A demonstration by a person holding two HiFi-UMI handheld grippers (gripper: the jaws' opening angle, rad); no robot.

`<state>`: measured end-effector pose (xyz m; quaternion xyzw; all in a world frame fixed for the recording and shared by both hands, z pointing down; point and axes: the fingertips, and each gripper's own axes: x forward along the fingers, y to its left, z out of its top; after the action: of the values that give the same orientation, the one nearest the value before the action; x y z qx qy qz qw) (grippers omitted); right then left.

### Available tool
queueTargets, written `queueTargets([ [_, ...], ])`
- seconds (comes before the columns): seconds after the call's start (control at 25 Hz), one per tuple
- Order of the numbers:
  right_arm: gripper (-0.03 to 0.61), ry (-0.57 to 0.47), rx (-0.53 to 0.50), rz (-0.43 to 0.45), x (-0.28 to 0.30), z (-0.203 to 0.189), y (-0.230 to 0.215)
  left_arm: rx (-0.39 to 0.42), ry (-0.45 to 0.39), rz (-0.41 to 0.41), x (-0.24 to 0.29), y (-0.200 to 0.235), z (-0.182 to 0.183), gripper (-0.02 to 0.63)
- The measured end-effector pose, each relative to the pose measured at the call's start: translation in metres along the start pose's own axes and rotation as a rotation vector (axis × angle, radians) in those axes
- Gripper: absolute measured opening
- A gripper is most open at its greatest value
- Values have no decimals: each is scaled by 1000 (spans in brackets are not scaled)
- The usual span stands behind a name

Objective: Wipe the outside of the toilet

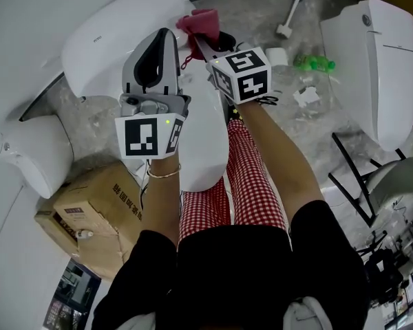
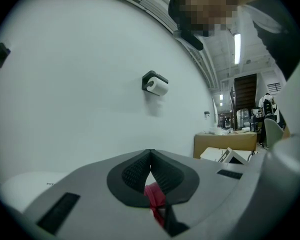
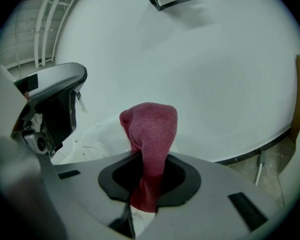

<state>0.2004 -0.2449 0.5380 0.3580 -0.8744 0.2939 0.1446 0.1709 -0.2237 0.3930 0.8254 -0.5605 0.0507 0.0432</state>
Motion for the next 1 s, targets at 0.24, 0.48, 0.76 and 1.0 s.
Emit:
queueTargets([
  [0.24,86,10,-9,-29,9,-4,-5,-14,5,1,-2,6,-4,5],
  [0.48,86,40,6,-44,16,-13,-16,-25,16,-9,-1,7,-10,4],
  [0.76,86,71,20,-49,26,-23,-26,-28,24,-8,4,13,-15,3],
  [1.0,86,97,30,-43,33,-32,-32,-33,31,-2,7,19,-19,3],
])
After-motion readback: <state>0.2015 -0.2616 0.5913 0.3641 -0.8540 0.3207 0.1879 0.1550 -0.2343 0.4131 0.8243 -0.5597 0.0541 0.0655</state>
